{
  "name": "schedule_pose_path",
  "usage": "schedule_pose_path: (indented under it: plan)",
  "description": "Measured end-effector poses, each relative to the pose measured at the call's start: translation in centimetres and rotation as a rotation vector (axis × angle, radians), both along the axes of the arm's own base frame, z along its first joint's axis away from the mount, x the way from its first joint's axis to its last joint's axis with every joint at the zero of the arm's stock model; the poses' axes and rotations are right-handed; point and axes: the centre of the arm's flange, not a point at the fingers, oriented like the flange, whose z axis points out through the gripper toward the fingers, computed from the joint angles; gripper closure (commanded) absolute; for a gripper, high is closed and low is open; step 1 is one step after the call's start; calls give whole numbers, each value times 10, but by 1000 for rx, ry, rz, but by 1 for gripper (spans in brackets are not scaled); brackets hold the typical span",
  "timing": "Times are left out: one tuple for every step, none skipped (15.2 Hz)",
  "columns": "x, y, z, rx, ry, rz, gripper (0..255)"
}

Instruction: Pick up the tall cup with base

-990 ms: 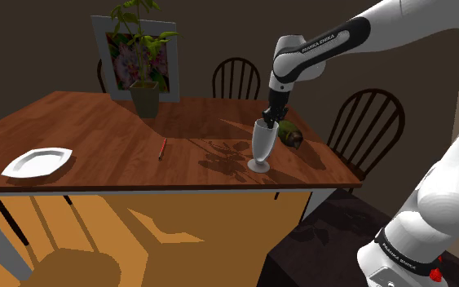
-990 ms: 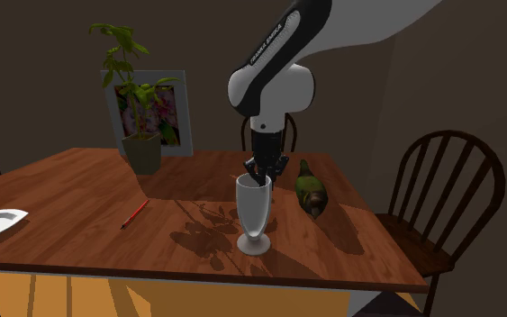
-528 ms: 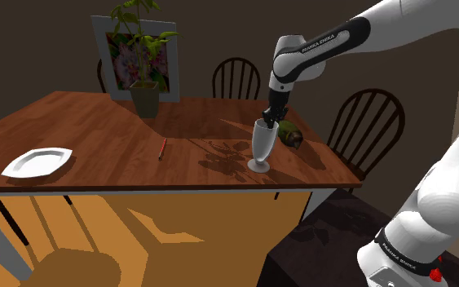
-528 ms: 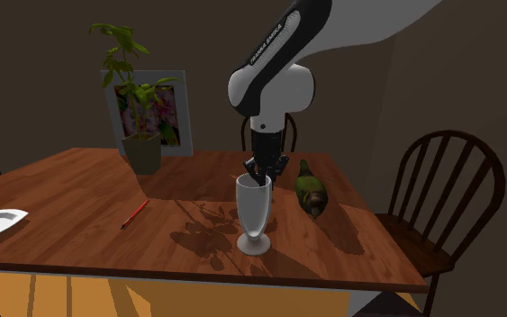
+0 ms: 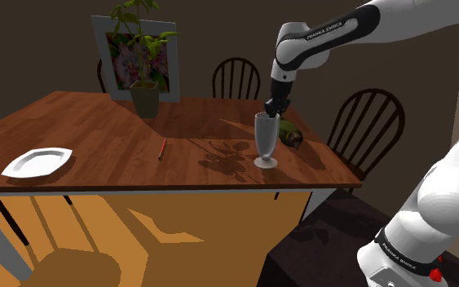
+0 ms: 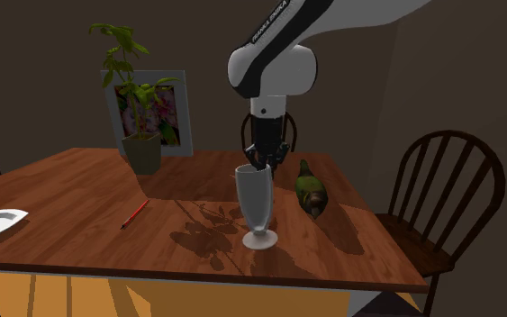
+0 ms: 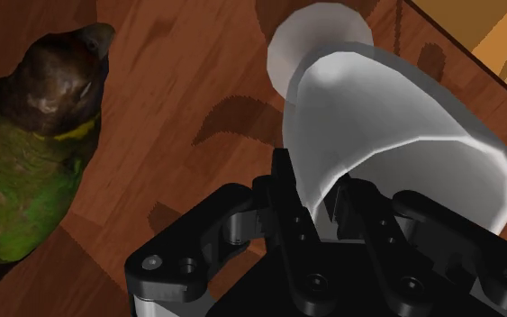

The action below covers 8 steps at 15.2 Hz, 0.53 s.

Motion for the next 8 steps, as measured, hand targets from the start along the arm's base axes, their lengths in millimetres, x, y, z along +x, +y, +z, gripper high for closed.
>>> schedule_pose_path:
  plan:
    - [0, 1, 5, 0, 0, 0, 255]
    - [-1, 2, 10, 0, 0, 0, 255]
    - [0, 1, 16, 0, 0, 0, 255]
    - [1, 0, 20, 0, 0, 0, 255]
    - [0, 1, 25, 0, 0, 0, 255]
    - [1, 1, 29, 0, 0, 0, 255]
    - [0, 0, 37, 0, 0, 0, 255]
    - [0, 0, 41, 0, -1, 0, 255]
